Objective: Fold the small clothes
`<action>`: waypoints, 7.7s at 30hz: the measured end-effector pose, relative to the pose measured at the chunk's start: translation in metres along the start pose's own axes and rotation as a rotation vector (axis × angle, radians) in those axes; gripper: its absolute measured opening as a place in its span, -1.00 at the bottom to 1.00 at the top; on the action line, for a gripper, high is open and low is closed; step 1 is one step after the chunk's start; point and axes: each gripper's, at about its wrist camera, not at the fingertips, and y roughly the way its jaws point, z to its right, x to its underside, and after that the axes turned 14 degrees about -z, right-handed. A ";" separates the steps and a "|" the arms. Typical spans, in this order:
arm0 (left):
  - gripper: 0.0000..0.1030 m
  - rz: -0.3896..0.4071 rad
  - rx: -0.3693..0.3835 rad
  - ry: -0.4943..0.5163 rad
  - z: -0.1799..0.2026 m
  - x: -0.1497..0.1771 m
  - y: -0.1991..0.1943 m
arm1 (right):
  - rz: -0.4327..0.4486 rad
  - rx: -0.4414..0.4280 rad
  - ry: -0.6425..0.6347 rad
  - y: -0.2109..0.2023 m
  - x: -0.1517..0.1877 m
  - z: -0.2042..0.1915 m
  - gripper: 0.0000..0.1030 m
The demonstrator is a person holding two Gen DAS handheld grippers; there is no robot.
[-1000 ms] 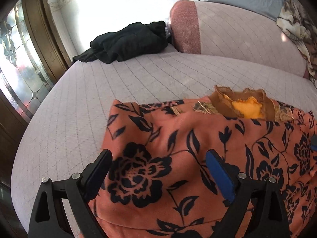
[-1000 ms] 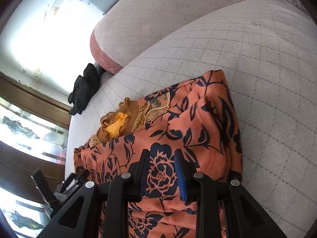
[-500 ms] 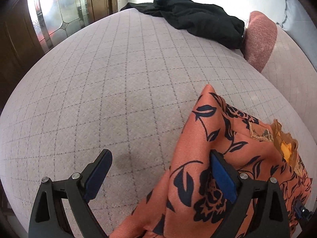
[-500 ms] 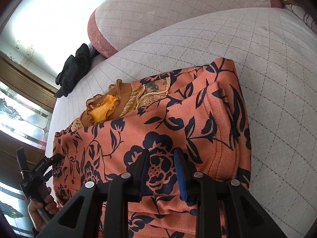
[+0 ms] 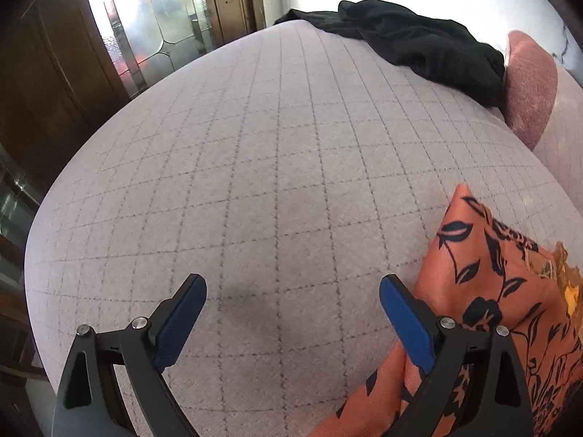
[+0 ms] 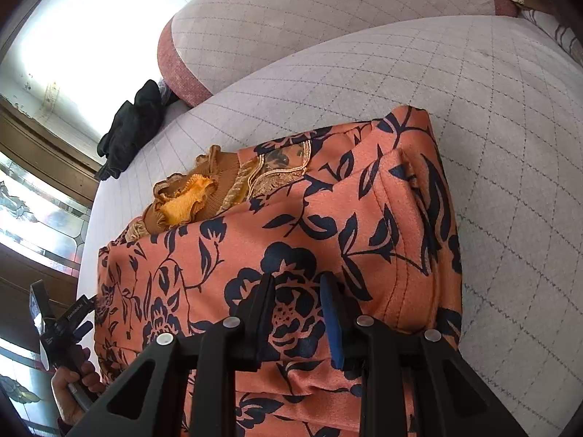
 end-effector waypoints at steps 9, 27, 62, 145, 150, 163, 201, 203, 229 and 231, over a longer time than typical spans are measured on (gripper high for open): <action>0.87 0.155 0.225 0.212 0.061 0.018 -0.044 | 0.001 -0.036 -0.005 -0.001 0.002 0.006 -0.43; 0.95 0.016 0.109 0.071 0.037 0.001 0.012 | -0.089 0.010 -0.056 -0.003 0.012 0.006 -0.42; 0.94 0.072 0.084 0.453 0.090 0.081 -0.042 | 0.025 -0.117 0.042 -0.047 0.046 0.033 -0.32; 1.00 0.143 0.062 0.552 0.122 0.124 -0.029 | 0.204 -0.103 0.199 -0.146 0.190 0.116 -0.16; 1.00 0.145 0.069 0.535 0.107 0.146 -0.039 | 0.301 -0.169 0.341 -0.172 0.241 0.162 0.68; 1.00 0.145 0.178 0.484 -0.012 0.230 -0.115 | 0.211 -0.411 0.346 -0.153 0.246 0.178 0.68; 0.60 -0.312 0.110 0.407 -0.116 0.264 -0.073 | -0.267 0.076 0.119 -0.036 0.318 0.092 0.09; 0.65 -0.308 0.068 0.412 -0.115 0.265 -0.071 | -0.266 0.089 0.117 -0.034 0.319 0.088 0.09; -0.89 -0.301 0.411 0.498 -0.129 0.234 -0.149 | -0.235 -0.064 -0.024 -0.112 0.323 0.044 -0.81; -0.89 -0.282 0.459 0.500 -0.132 0.219 -0.162 | -0.190 -0.141 -0.017 -0.129 0.311 0.047 -0.81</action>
